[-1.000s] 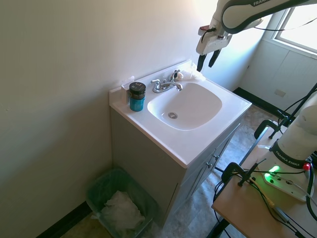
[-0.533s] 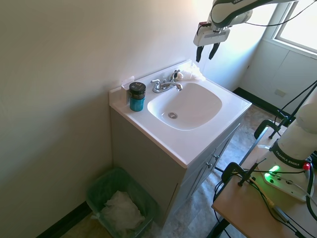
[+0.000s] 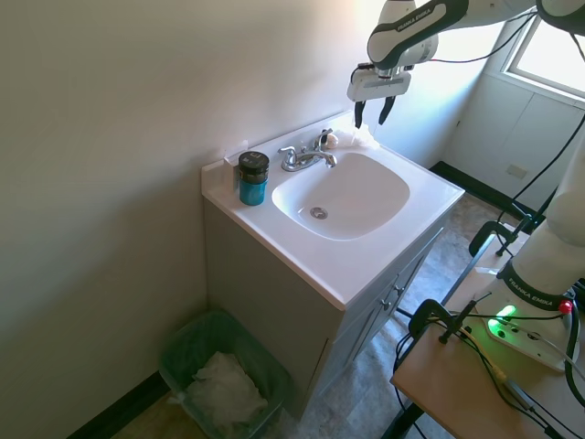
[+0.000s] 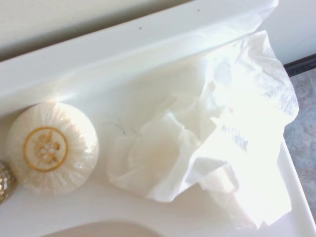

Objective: Throw the tissue in the trash bin

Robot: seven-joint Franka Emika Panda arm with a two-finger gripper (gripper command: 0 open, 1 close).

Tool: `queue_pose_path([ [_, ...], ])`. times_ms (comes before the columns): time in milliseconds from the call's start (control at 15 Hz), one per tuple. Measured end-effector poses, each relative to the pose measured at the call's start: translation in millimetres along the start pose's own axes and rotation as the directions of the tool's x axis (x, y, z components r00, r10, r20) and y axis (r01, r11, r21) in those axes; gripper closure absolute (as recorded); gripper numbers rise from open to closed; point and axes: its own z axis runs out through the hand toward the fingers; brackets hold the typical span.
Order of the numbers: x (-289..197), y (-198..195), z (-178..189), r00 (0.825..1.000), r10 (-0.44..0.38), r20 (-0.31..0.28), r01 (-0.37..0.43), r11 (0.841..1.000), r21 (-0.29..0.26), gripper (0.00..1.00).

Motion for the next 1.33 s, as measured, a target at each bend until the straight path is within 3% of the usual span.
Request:
queue_pose_path([
  [333, 17, -13, 39, 0.999, 0.014, 0.033, -0.014, 1.0, -0.022, 0.0],
  [400, 18, -13, 44, 0.999, 0.011, 0.043, -0.01, 1.0, -0.026, 1.0],
  [1333, 30, -1, 70, 0.992, 0.001, 0.125, 0.0, 1.0, -0.005, 1.0],
])
